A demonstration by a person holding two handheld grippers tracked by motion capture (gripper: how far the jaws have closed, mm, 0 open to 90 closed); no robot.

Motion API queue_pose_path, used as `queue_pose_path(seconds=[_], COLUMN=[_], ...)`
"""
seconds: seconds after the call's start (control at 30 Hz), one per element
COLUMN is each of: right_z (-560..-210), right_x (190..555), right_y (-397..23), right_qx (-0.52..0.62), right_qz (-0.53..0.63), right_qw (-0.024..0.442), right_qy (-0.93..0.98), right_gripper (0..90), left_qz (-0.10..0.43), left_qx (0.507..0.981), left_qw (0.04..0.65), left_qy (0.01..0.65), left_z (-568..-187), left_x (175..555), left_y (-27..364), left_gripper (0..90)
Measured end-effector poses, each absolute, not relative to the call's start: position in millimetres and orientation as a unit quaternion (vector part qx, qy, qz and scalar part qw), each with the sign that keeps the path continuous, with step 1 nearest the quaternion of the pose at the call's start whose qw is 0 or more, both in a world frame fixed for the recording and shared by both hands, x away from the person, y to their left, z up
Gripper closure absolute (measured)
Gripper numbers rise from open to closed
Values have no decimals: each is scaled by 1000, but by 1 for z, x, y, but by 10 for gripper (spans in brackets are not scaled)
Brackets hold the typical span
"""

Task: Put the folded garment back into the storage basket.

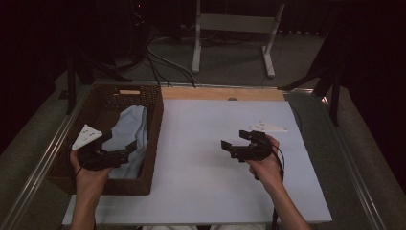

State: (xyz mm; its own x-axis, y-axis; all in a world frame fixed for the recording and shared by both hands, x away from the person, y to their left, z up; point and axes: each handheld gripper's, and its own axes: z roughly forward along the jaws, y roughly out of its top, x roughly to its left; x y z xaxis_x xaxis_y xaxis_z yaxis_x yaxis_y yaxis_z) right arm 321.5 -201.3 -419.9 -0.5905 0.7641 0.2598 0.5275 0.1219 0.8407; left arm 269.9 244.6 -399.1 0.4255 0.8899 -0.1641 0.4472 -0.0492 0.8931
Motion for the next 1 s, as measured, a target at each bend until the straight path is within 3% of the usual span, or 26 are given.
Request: queue_pose_path(seconds=[0.47, 1.0], right_z=[-431, -443], right_x=[300, 279], right_y=[-255, -288], right_qx=[463, 480], right_qz=[510, 513], right_qw=[147, 170], right_qy=[710, 691], right_gripper=[100, 100], left_qz=[223, 220], left_qx=[687, 683], left_qw=[491, 497], left_qy=[487, 488], left_z=[-409, -410], left_x=[266, 266], left_y=[246, 247], left_gripper=[32, 32])
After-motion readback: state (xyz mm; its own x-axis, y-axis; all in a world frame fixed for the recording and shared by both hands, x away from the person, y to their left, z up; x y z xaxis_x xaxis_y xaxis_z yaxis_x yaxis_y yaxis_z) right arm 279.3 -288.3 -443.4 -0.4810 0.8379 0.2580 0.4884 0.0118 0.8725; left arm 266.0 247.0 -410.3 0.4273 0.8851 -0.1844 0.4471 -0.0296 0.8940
